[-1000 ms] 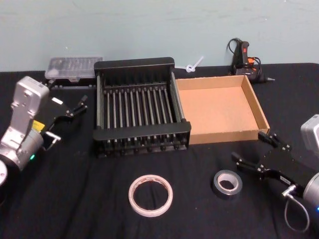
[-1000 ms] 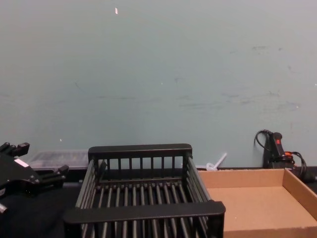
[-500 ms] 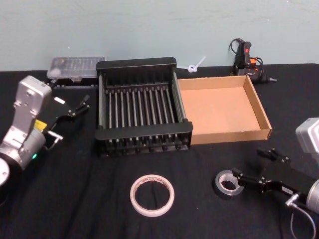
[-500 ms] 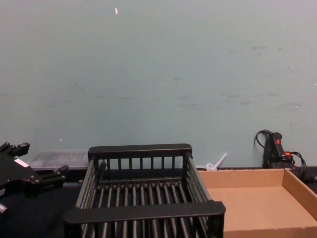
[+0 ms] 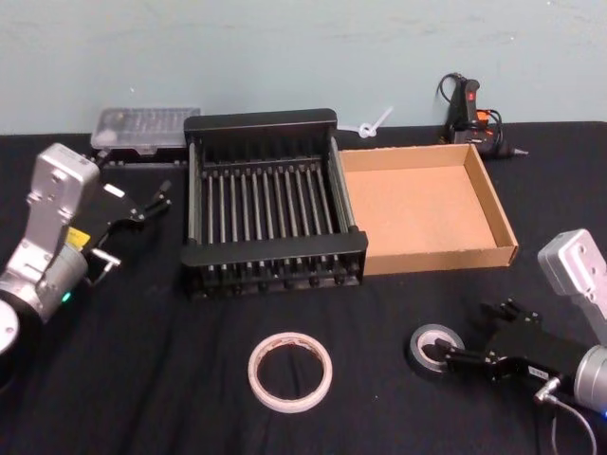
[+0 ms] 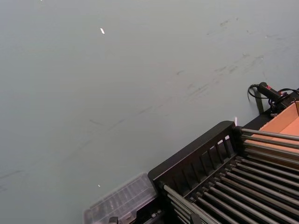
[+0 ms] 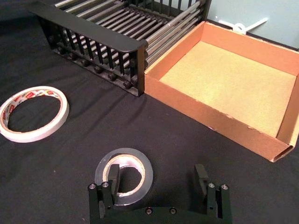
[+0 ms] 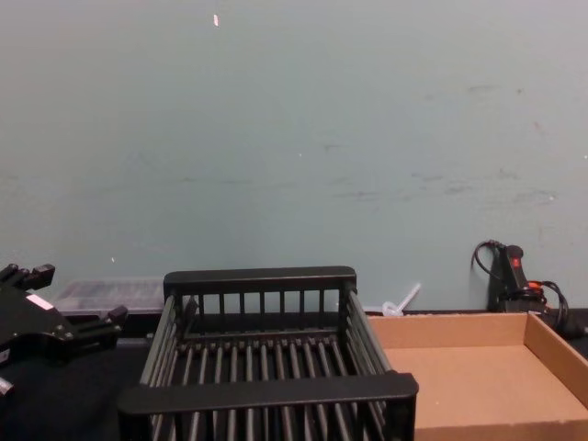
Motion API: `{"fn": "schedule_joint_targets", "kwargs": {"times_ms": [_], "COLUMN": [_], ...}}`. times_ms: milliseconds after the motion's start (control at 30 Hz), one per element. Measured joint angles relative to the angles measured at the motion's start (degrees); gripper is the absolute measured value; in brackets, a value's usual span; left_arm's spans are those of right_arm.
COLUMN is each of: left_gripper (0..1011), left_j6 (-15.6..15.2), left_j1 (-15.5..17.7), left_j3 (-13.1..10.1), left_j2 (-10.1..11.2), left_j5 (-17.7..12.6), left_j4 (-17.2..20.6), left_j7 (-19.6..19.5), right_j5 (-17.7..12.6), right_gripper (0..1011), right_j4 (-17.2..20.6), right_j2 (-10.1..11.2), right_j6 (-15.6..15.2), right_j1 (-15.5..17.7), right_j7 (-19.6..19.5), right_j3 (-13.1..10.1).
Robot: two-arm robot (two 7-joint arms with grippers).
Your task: Pick up the white tape and place it into the black box , Pick up the silver tape and place it into the brown box.
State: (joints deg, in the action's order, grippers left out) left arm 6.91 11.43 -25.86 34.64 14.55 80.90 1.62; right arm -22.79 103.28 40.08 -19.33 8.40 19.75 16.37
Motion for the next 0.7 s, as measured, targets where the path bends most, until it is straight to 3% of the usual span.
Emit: {"fn": "schedule_joint_targets", "kwargs": {"times_ms": [700], "left_gripper": [1001], "left_j6": [0.00], "left_j1": [0.00], "left_j3": [0.00], "left_j2": [0.00], "left_j5": [0.00], "left_j4": [0.00], "left_j7": [0.00], "right_j5": [2.51], "right_gripper": [1002], "right_j4": [-2.86], "right_j2": [-2.33], "right_j6": [-2.34], "right_j1": [-3.05], "right_j7": [1.63], "right_j3": [0.78]}}
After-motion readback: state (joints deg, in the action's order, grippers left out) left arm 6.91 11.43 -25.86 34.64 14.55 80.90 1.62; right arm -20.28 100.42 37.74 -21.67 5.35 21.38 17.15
